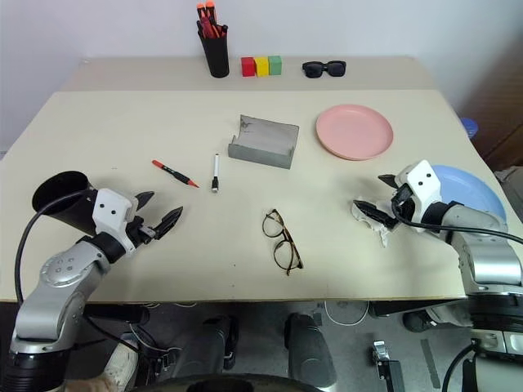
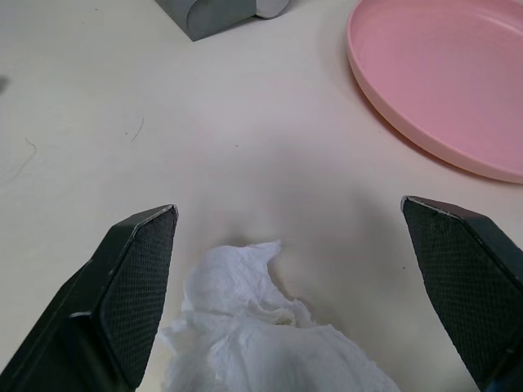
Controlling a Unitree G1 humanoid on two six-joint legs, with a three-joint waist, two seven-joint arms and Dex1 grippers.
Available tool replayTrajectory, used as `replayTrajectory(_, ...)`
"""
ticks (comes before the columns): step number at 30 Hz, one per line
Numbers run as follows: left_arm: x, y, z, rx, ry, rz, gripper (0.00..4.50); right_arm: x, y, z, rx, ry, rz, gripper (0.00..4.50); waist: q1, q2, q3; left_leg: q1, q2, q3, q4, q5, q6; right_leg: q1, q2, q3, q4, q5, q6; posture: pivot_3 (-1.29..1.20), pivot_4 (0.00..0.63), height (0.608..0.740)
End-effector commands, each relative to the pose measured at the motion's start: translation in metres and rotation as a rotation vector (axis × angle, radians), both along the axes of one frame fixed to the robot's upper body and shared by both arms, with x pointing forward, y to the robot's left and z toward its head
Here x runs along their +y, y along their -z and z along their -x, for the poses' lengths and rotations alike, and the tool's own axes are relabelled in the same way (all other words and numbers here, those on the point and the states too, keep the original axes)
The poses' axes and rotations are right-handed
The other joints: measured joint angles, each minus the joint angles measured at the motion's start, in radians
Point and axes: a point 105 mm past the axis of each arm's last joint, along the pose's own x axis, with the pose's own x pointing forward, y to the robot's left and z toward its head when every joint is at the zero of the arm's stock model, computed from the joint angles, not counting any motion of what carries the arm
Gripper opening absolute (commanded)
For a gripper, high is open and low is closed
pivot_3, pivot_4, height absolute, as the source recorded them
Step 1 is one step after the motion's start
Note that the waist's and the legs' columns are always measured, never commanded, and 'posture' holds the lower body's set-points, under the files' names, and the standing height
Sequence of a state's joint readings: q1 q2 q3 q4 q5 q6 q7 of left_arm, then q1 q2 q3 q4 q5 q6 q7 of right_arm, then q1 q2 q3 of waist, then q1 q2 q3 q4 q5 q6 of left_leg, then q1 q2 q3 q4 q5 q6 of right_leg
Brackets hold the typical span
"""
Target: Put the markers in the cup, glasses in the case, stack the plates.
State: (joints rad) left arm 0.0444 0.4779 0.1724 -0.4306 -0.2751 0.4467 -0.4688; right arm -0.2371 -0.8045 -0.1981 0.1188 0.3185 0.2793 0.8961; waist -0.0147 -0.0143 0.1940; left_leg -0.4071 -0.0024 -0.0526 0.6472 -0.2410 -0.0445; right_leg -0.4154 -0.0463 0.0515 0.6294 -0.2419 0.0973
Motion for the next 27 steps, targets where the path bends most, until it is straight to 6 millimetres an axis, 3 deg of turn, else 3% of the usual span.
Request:
replayTrajectory(1,-0.005,-0.012,0.002,-0.045,0.013,0.004,3.83,0.003,-0.016,-0.002,-0.057,-0.009,0.008,4.5,0.0,0.0,0.0,0.0,0.0,0.0,0.0,0.0,0.0,0.0,0.0,0.0,0.0,0.0,0.0,0.0,0.15,0.74)
replayTrajectory(11,-0.014,-0.02,-0.004,-0.057,0.019,0.009,3.83,0.017,-0.011,-0.009,-0.082,-0.023,-0.005,4.5,-0.001,0.0,0.0,0.001,0.0,0.0,0.0,0.0,0.0,0.001,0.0,0.0,0.0,0.0,0.0,0.0,0.15,0.74)
replayTrajectory(21,-0.025,-0.016,-0.008,-0.037,0.014,-0.021,3.83,0.031,-0.014,-0.018,-0.126,-0.013,0.005,4.5,0.0,0.0,0.0,0.001,0.0,-0.001,0.0,0.0,0.0,0.001,0.0,0.0,0.001,0.0,0.001,0.0,0.15,0.74)
replayTrajectory(25,-0.046,-0.021,-0.043,-0.029,-0.08,0.017,3.83,0.066,-0.022,-0.002,-0.174,-0.082,-0.034,4.5,0.011,0.0,0.0,0.001,-0.001,-0.004,0.002,0.0,0.0,0.003,0.001,-0.002,0.001,0.0,0.001,0.0,0.15,0.74)
replayTrajectory(27,-0.048,-0.023,-0.056,-0.006,-0.147,0.045,4.36,0.079,-0.022,0.002,-0.176,-0.105,-0.055,4.5,0.004,0.0,0.0,0.001,-0.001,-0.004,0.004,0.0,0.0,0.004,0.001,-0.002,0.001,0.002,0.004,0.0,0.15,0.74)
